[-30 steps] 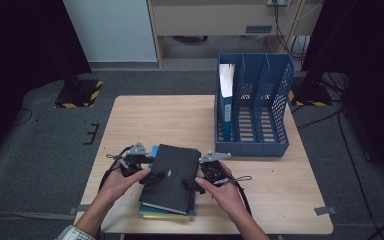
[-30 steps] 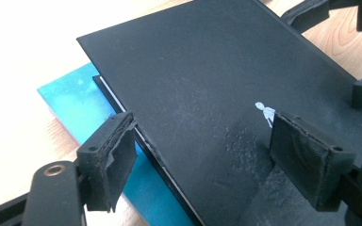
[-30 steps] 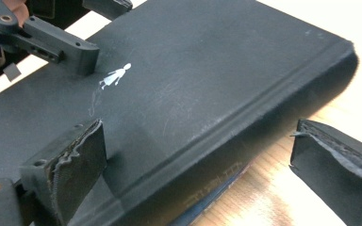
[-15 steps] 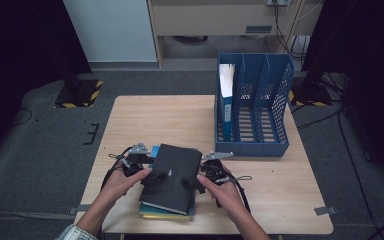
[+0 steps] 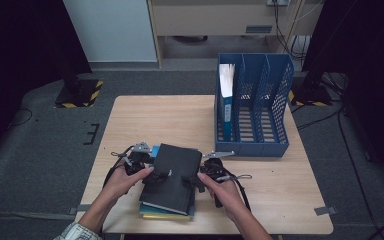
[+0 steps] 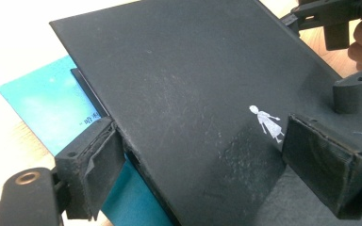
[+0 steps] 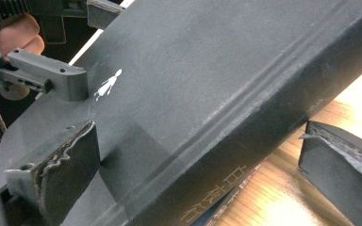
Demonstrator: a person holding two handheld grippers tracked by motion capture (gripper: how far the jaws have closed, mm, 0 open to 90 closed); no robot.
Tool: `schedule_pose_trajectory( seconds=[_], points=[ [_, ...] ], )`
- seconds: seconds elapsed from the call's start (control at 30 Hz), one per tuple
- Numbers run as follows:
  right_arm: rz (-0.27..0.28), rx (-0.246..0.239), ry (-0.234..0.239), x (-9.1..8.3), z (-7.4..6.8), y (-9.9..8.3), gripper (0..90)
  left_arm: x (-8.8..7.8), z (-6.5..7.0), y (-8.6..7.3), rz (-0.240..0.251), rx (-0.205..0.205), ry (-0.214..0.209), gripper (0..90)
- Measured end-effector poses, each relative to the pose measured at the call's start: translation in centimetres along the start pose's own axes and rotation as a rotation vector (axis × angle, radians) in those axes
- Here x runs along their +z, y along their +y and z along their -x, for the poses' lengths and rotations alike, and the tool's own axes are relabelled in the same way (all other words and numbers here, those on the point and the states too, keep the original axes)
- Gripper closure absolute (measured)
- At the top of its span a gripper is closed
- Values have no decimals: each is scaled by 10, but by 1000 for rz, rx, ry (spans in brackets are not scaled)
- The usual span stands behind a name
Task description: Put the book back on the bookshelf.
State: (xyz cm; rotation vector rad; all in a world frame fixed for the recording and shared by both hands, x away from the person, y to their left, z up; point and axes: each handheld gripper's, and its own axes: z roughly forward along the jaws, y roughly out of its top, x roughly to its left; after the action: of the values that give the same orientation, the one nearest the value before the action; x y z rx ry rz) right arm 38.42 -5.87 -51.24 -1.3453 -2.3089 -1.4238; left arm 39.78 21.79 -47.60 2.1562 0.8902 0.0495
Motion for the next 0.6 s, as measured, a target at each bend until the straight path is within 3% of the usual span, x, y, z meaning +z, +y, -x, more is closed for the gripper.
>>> schedule_pose_trajectory(
  seconds=[0.6],
  points=[
    [-19,87,62,11,8,3,0,2,-1,2,-9,-1,-11,129]
  ],
)
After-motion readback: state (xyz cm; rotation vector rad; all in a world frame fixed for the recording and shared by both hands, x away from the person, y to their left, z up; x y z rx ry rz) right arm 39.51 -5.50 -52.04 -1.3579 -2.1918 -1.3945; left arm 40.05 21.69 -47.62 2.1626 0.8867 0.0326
